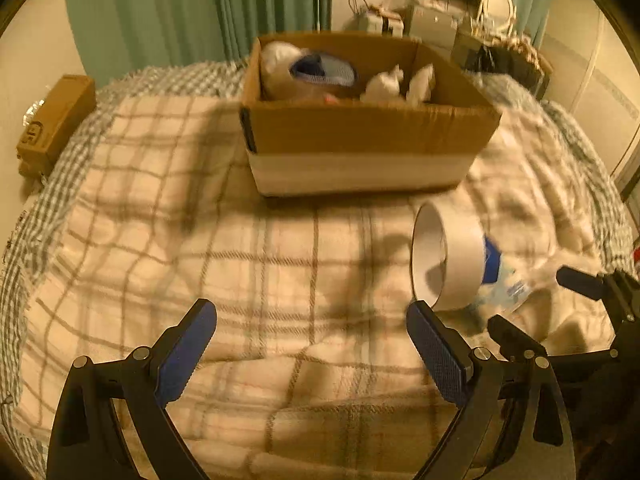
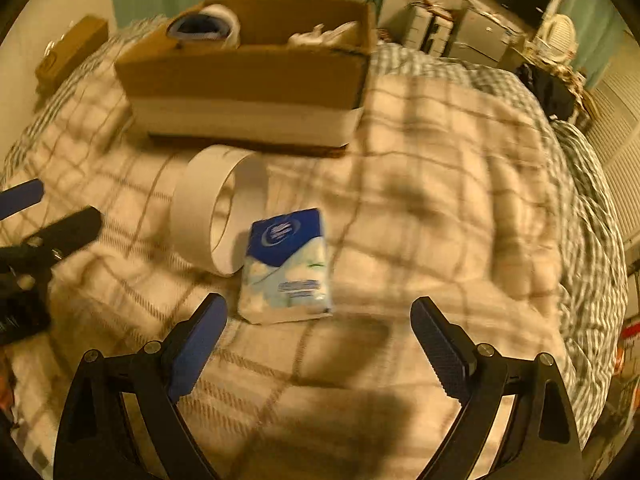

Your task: Organize objects

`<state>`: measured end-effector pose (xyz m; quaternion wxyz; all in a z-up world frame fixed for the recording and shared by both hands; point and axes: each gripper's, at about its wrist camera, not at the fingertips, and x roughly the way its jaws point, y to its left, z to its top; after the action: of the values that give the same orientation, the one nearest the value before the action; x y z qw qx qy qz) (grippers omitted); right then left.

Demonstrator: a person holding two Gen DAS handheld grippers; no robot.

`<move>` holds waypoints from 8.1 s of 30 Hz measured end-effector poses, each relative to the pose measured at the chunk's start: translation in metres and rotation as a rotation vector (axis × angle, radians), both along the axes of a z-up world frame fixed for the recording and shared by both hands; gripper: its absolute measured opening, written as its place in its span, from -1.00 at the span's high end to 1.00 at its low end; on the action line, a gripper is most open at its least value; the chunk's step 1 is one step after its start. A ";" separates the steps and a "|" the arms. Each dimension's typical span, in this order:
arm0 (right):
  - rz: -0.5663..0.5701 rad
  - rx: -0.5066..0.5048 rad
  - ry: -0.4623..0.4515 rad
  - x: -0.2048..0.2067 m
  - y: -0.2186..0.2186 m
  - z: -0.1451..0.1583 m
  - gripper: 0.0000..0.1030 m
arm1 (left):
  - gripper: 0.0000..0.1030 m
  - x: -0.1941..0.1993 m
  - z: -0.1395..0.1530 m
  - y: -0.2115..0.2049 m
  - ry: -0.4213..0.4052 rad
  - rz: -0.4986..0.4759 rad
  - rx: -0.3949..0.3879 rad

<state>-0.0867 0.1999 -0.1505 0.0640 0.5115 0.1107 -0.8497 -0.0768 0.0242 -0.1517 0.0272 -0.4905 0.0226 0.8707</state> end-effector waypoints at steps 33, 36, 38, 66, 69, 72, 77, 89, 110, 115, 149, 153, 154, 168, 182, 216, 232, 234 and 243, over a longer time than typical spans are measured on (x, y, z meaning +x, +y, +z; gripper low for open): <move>-0.217 -0.135 0.094 -0.008 0.065 0.012 0.01 | -0.58 -0.036 -0.009 0.073 -0.062 -0.213 0.106; -0.222 -0.140 0.098 -0.006 0.066 0.013 0.01 | -0.54 -0.034 -0.011 0.079 -0.067 -0.233 0.089; -0.230 -0.145 0.104 -0.005 0.070 0.015 0.01 | -0.52 -0.032 -0.011 0.084 -0.064 -0.245 0.074; -0.230 -0.119 0.185 0.019 0.070 0.062 0.01 | 0.88 -0.018 0.032 0.072 -0.014 -0.265 0.109; -0.211 -0.109 0.218 0.031 0.061 0.084 0.01 | 0.88 -0.010 0.057 0.061 0.022 -0.269 0.130; -0.182 -0.099 0.252 0.042 0.047 0.106 0.01 | 0.88 -0.005 0.081 0.054 0.062 -0.286 0.136; -0.113 -0.074 0.326 0.050 0.021 0.149 0.01 | 0.88 -0.009 0.122 0.037 0.124 -0.300 0.139; 0.048 -0.132 0.448 -0.007 -0.033 0.231 0.01 | 0.88 -0.074 0.174 0.001 0.213 -0.254 0.086; 0.035 -0.170 0.267 -0.161 -0.028 0.152 0.02 | 0.88 -0.183 0.091 0.019 0.113 -0.227 0.040; 0.008 -0.220 0.269 -0.171 -0.017 0.141 -0.05 | 0.79 -0.184 0.083 0.025 0.118 -0.240 0.016; -0.133 -0.173 0.682 0.025 0.029 0.314 -0.99 | -1.00 -0.016 0.276 -0.019 0.616 -0.044 0.035; -0.137 -0.205 0.676 0.036 0.032 0.289 -0.99 | -1.00 -0.002 0.257 -0.026 0.621 0.008 0.046; -0.140 -0.209 0.671 0.037 0.033 0.282 -0.99 | -1.00 0.000 0.249 -0.027 0.619 0.019 0.050; -0.135 -0.087 0.605 0.015 0.022 0.150 -0.99 | -1.00 -0.005 0.103 -0.027 0.509 0.065 -0.011; -0.083 -0.097 0.528 -0.002 0.009 0.104 -0.99 | -1.00 -0.011 0.075 -0.029 0.471 0.074 -0.006; -0.093 -0.111 0.527 -0.001 0.008 0.101 -0.99 | -1.00 -0.013 0.071 -0.028 0.438 0.070 0.015; -0.098 -0.117 0.521 -0.002 0.009 0.098 -0.99 | -1.00 -0.013 0.069 -0.027 0.437 0.082 -0.006; -0.098 -0.115 0.519 -0.003 0.009 0.098 -0.99 | -1.00 -0.012 0.069 -0.027 0.441 0.081 -0.007; -0.105 -0.115 0.518 -0.003 0.009 0.098 -0.99 | -1.00 -0.011 0.069 -0.027 0.439 0.079 -0.011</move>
<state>-0.0899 0.2085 -0.0528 0.0185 0.2778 0.0486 -0.9592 -0.0882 -0.0025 -0.0825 -0.0153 -0.2899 0.0137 0.9568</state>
